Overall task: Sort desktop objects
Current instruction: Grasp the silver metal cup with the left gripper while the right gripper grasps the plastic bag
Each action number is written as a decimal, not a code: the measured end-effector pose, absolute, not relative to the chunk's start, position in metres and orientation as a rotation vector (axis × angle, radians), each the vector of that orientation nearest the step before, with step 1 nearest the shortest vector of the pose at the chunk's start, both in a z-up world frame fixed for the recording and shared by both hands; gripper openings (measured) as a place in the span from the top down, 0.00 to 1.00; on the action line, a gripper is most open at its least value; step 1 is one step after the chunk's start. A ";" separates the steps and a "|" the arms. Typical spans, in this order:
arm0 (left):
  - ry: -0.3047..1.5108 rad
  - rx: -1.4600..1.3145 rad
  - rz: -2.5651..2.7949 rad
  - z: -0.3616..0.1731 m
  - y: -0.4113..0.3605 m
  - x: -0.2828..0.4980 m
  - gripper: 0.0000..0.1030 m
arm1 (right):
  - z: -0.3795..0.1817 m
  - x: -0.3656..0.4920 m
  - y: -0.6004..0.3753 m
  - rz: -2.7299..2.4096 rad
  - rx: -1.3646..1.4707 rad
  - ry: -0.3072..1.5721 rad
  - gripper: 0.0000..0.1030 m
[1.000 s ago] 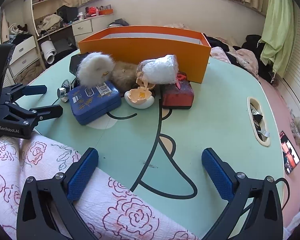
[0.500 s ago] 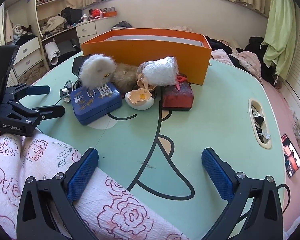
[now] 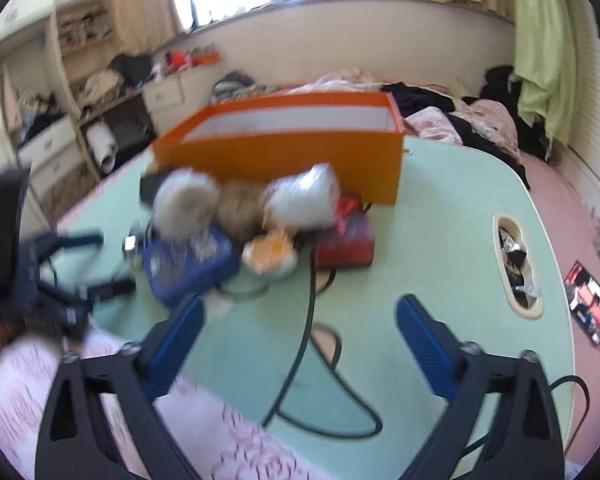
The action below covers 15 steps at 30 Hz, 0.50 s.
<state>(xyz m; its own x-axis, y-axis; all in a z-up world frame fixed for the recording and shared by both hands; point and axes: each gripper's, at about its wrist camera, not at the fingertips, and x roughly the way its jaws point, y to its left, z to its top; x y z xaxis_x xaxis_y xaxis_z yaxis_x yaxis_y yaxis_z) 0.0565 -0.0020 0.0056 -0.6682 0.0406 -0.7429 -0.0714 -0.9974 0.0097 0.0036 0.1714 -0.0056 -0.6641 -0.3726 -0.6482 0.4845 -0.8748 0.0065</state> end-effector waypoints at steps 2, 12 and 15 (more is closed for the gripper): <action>0.059 -1.249 2.819 0.006 -0.001 0.056 0.00 | -0.003 -0.002 0.172 -2.478 0.925 0.158 0.28; 0.179 -1.129 2.815 0.027 0.020 0.047 0.34 | -0.009 0.010 0.181 -2.490 0.888 0.093 0.29; 0.176 -1.150 2.780 0.025 0.022 0.037 0.58 | -0.010 0.009 0.181 -2.488 0.890 0.097 0.29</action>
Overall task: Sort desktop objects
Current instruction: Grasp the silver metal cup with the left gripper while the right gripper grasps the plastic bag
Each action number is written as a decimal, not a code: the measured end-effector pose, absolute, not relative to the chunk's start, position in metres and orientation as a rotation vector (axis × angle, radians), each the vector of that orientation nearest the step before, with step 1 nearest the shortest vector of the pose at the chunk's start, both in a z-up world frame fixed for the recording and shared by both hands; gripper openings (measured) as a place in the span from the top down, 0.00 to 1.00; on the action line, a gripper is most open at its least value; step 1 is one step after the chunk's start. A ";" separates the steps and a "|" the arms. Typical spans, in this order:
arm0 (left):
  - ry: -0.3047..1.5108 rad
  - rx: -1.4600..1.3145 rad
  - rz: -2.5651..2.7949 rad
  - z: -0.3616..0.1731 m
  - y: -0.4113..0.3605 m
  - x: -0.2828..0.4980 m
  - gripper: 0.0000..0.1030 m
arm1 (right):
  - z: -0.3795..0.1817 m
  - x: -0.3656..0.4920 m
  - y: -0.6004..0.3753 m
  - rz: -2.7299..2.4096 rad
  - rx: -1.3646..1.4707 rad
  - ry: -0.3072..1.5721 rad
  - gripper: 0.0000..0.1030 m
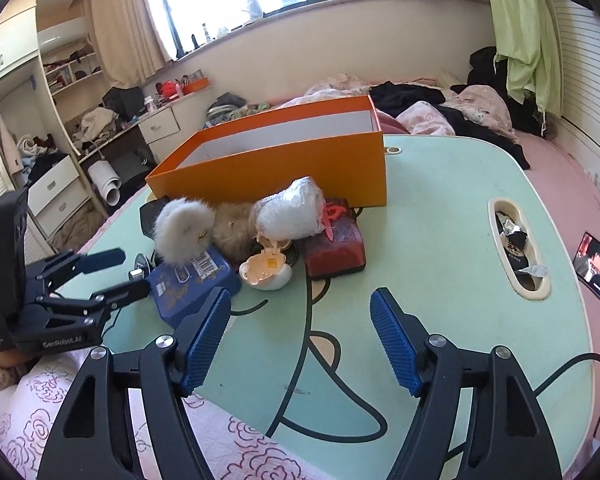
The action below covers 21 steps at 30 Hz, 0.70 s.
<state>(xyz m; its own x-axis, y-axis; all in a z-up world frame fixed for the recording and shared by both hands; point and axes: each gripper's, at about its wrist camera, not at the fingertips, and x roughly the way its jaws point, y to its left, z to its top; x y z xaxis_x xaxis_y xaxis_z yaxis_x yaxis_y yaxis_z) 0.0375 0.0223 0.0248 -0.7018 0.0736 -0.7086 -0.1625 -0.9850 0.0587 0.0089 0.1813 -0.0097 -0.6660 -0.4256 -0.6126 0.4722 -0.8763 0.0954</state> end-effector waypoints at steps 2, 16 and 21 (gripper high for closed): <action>0.149 -1.175 2.747 0.022 0.022 0.032 0.67 | -0.008 0.009 0.183 -2.487 0.880 0.097 0.29; 0.144 -1.057 2.836 0.024 0.019 0.054 0.67 | 0.015 -0.025 0.152 -2.516 0.857 0.187 0.29; 0.136 -1.047 2.840 0.023 0.016 0.057 0.67 | 0.005 -0.035 0.136 -2.504 0.896 0.328 0.64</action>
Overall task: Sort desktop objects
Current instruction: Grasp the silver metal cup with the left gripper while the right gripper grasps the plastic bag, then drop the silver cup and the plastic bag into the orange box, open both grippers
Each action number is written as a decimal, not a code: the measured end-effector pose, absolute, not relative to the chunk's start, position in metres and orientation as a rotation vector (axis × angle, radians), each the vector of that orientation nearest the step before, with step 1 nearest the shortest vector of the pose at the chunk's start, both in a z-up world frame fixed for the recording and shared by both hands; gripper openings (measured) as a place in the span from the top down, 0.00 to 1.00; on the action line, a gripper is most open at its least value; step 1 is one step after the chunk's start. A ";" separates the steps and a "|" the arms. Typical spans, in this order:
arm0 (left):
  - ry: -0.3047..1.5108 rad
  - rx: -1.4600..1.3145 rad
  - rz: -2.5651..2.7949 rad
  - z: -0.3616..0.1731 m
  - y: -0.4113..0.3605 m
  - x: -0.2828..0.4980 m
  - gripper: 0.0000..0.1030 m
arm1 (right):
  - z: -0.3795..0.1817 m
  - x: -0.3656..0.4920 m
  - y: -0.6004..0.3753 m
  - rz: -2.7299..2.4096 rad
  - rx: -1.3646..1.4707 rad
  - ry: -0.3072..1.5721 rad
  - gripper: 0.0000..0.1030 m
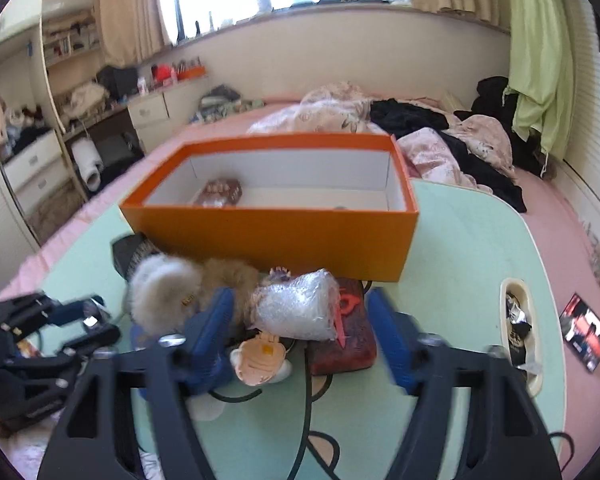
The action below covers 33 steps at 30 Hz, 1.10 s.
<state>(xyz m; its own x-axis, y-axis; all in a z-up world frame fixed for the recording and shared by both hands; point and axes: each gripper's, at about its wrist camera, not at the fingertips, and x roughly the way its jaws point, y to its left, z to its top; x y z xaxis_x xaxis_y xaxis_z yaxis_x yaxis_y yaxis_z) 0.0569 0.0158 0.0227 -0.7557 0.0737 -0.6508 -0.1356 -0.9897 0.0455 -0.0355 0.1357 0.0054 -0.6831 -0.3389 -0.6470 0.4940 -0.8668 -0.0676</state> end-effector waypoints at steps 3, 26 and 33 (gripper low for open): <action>0.123 -1.028 2.845 0.024 0.014 0.060 0.67 | 0.006 -0.028 0.136 -2.507 0.855 0.373 0.66; 0.066 -1.078 2.897 0.106 0.036 -0.114 0.67 | 0.056 -0.125 0.114 -2.479 0.914 0.125 0.66; 0.074 -1.207 2.976 0.080 0.040 -0.130 0.31 | 0.039 -0.153 0.113 -2.583 0.978 0.124 0.48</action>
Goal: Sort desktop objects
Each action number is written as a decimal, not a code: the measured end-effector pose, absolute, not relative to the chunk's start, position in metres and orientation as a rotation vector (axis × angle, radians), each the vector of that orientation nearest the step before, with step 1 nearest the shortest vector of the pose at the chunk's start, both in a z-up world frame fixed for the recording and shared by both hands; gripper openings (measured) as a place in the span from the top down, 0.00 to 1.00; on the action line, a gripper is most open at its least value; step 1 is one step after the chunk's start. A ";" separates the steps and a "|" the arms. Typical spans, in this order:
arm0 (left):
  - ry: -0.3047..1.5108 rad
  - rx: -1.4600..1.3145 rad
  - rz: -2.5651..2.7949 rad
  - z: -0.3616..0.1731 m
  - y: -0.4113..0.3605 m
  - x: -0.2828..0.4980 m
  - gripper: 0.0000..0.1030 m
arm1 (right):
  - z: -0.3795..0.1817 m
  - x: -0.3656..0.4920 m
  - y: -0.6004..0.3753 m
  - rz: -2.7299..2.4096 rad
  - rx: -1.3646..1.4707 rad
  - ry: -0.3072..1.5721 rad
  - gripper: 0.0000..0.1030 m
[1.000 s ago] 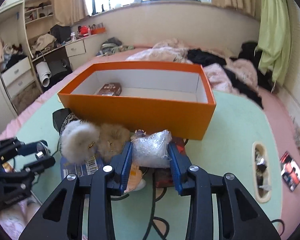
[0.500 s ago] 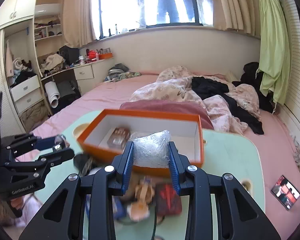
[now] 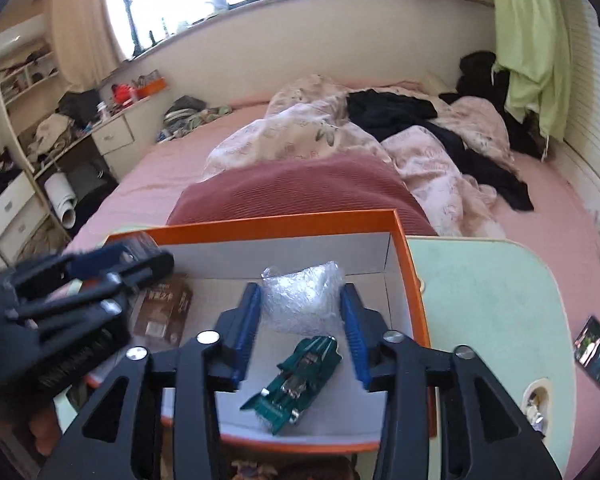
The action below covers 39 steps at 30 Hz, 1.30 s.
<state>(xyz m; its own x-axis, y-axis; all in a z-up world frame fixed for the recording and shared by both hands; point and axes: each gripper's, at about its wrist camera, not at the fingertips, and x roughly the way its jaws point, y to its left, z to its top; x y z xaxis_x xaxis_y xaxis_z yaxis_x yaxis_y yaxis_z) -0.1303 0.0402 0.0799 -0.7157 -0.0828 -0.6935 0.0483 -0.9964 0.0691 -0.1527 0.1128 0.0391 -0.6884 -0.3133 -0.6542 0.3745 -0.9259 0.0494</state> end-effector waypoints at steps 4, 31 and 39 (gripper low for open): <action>-0.049 1.057 -2.908 0.090 0.032 -0.100 0.19 | 0.048 -0.134 0.125 -2.617 0.887 0.113 0.34; -0.086 1.325 -2.927 0.009 0.009 0.045 0.00 | -0.023 0.006 0.182 -2.534 0.985 0.427 0.14; -0.083 1.325 -2.928 0.009 0.006 0.046 0.00 | -0.027 0.002 0.184 -2.519 0.988 0.434 0.00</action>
<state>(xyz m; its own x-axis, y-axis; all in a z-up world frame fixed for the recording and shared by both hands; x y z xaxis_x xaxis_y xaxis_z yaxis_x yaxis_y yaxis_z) 0.0456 0.0065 0.0091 -0.6580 0.0453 -0.7516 -0.0877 -0.9960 0.0168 0.0016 0.1845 -0.0273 -0.6709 -0.2492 -0.6984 0.4684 -0.8726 -0.1387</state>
